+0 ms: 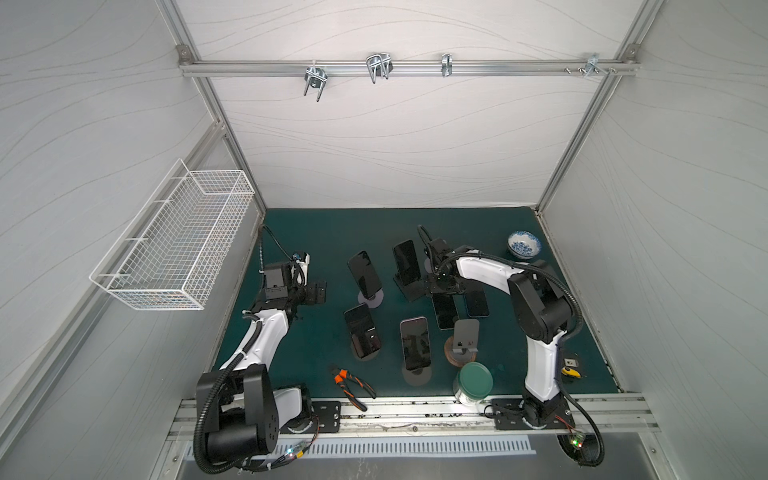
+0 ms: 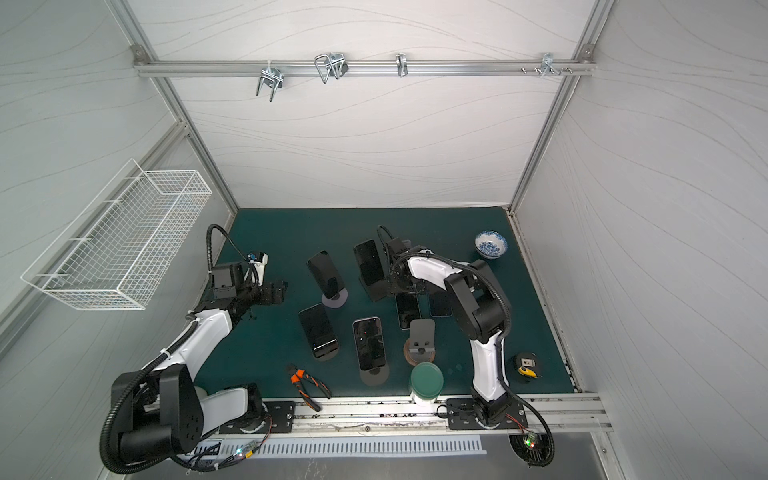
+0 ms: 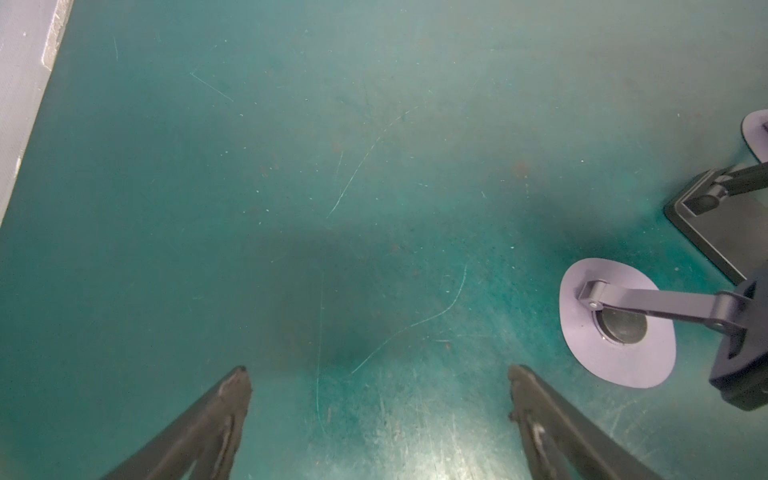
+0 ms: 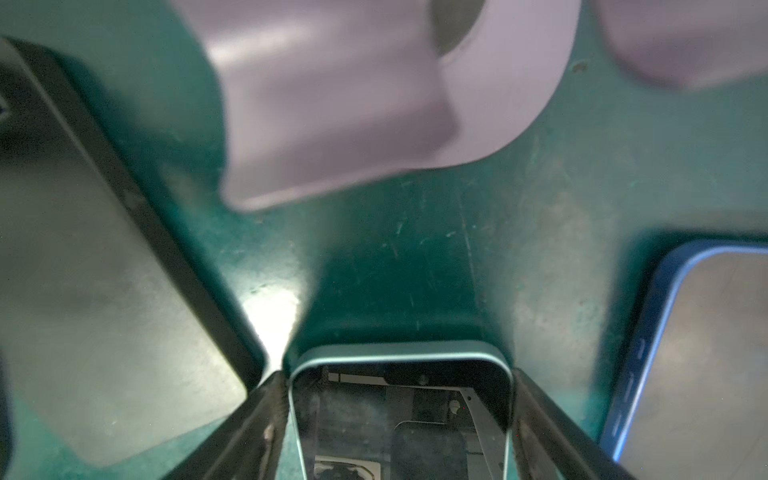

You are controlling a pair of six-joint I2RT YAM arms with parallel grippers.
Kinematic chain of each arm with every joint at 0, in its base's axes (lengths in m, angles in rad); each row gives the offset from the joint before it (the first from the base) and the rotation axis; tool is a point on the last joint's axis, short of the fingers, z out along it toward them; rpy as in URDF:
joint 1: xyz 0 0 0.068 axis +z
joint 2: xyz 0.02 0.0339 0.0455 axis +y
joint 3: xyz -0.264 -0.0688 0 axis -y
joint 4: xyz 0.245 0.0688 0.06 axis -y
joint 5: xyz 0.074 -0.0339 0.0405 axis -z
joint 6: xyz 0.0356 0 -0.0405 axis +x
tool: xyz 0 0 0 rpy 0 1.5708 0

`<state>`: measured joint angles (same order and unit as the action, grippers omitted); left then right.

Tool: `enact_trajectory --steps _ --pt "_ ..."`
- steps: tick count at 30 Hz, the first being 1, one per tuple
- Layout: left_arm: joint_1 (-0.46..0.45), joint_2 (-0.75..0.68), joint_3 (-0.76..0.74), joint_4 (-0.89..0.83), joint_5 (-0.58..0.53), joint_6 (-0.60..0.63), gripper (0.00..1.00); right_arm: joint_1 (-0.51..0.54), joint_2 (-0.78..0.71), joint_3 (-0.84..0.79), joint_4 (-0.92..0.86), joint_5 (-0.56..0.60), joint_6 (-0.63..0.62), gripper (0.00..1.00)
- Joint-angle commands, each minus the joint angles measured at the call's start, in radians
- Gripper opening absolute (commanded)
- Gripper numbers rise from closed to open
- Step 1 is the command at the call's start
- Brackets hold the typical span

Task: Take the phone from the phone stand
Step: 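Open the right gripper and raise it off the placed phone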

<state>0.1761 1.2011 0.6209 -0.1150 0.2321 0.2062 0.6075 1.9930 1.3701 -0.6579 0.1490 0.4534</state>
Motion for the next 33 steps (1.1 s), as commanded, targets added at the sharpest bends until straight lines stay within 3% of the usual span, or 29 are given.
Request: enact_trajectory --steps 1,16,28,33 --pt "0.002 -0.017 0.011 0.020 0.030 0.021 0.98 -0.014 0.014 -0.005 -0.064 0.001 -0.014 0.84" --pt "0.004 -0.049 -0.012 0.031 0.059 0.038 0.99 -0.012 -0.196 -0.024 -0.120 0.039 -0.018 0.86" --pt "0.004 -0.052 -0.014 0.032 0.059 0.038 0.99 -0.008 -0.497 -0.136 -0.185 0.040 -0.064 0.90" --pt "0.005 -0.047 -0.009 0.028 0.063 0.040 0.99 -0.007 -0.615 -0.167 -0.303 0.120 -0.013 0.94"
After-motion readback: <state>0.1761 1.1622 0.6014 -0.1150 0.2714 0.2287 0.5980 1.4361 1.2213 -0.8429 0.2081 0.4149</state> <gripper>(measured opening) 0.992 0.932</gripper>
